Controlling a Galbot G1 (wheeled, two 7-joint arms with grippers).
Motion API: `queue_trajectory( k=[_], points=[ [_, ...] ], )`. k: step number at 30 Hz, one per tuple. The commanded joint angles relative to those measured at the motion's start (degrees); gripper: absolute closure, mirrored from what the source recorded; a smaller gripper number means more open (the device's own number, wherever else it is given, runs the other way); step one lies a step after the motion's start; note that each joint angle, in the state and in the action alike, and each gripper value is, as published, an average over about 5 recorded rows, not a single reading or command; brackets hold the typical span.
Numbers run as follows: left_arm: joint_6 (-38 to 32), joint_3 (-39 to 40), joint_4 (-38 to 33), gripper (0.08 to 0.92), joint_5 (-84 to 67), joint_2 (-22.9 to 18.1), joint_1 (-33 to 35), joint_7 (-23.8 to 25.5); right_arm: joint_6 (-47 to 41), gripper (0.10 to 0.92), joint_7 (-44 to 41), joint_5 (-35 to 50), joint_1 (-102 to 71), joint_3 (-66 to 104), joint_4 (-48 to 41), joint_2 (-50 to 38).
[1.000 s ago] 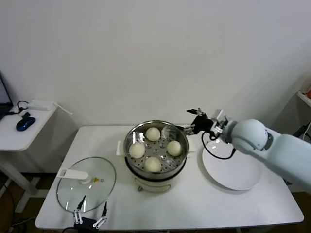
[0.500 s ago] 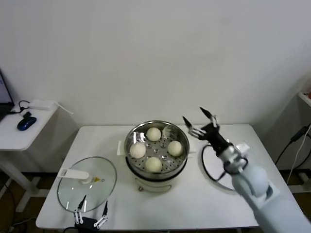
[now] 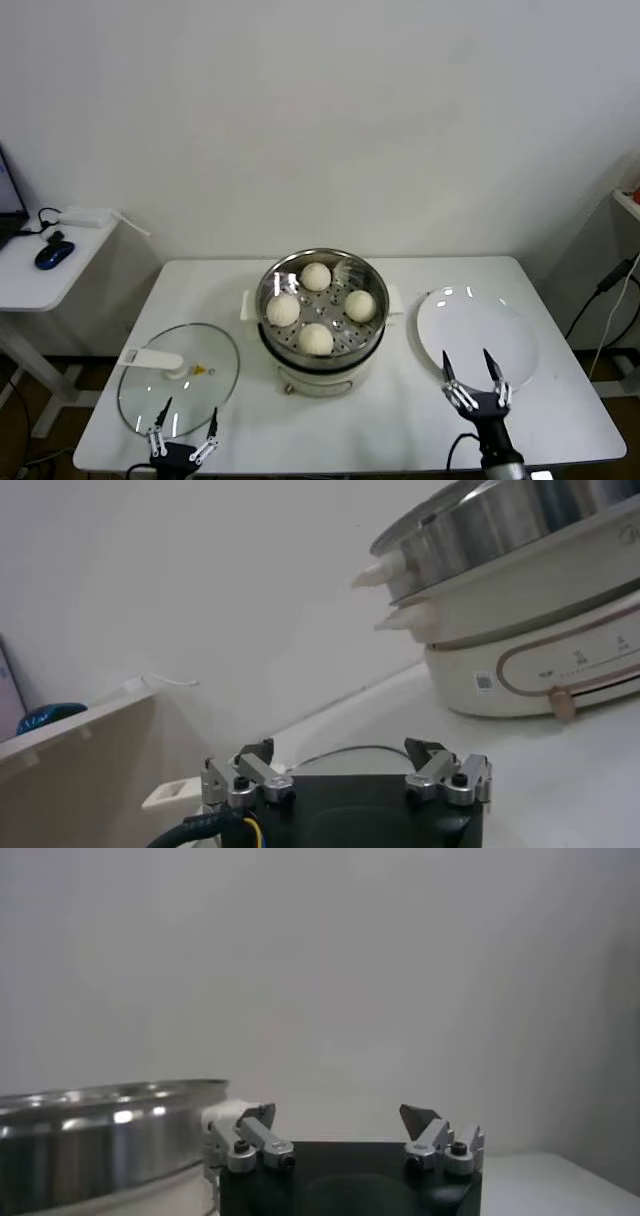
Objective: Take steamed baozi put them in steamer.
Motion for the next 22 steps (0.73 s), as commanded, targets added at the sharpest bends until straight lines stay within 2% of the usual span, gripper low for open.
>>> queue_trajectory(
  k=[1,22],
  points=[
    [-0.1,0.1,0.2,0.177,-0.6,0.3,-0.6,-0.2,10.0,0.203,-1.1,-5.1,-10.3,3.9,-2.1,7.6],
    [0.0,0.0,0.2,0.177,-0.9,-0.2,-0.5,-0.2,8.4,0.203,-2.7,-5.5,-9.3,3.3,-1.3,7.6]
  ],
)
